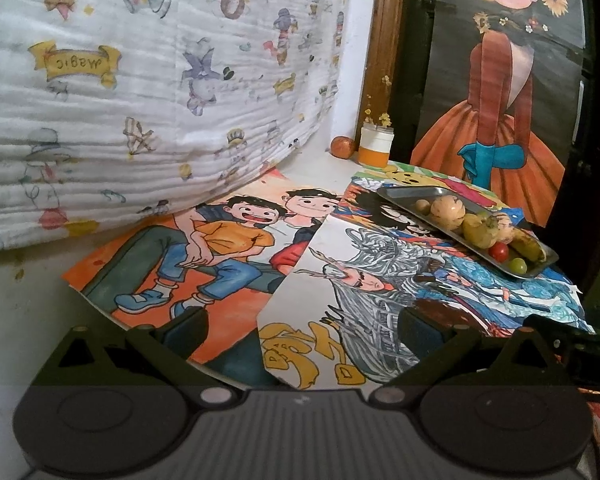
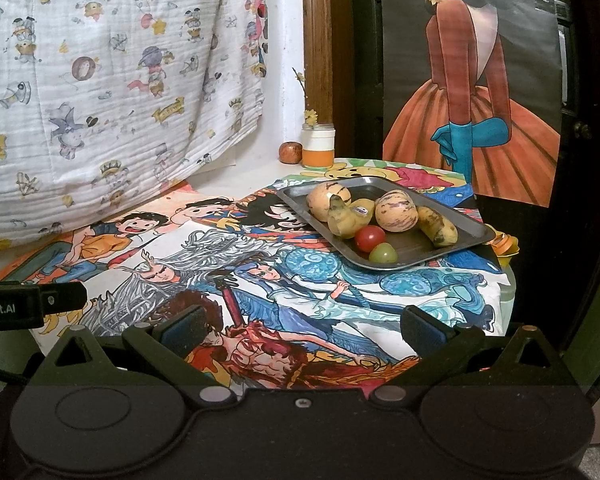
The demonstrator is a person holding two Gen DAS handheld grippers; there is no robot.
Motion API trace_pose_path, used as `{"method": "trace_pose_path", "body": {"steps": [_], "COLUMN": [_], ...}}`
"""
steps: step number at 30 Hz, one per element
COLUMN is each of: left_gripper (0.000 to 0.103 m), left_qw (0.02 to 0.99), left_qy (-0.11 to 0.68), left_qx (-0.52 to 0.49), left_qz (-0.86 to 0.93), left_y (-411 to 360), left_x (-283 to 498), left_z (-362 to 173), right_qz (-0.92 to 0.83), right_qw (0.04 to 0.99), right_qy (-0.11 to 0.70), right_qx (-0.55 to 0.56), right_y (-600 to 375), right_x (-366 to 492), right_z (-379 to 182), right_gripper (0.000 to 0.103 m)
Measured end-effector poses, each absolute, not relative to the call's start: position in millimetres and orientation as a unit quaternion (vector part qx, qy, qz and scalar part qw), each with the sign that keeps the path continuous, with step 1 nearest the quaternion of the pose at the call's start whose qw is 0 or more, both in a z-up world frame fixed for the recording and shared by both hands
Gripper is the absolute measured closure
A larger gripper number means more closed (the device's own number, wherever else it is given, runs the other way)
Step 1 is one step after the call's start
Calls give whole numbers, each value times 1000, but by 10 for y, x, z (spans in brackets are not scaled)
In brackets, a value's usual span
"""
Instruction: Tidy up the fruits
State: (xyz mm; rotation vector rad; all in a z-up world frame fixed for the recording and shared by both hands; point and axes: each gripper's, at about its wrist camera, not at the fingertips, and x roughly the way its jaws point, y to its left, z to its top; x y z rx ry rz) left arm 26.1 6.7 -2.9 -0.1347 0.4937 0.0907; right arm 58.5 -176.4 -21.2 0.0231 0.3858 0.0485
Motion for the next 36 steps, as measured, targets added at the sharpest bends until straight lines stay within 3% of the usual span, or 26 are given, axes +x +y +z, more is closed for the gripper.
{"method": "trace_pose_path", "body": {"steps": [36], "left_gripper": [0], "left_qw": [966], "left_qy": [248], "left_qx": [-64], "left_qz": [41], "left_y": [44], "left_x": [268], "left_z": [-45], "right_qz": [25], "right_qw": [981], "right_qy": [193], "right_qx": [11], "right_y": [-1735], "right_x": [586], "right_z": [-225], "right_gripper": [1]}}
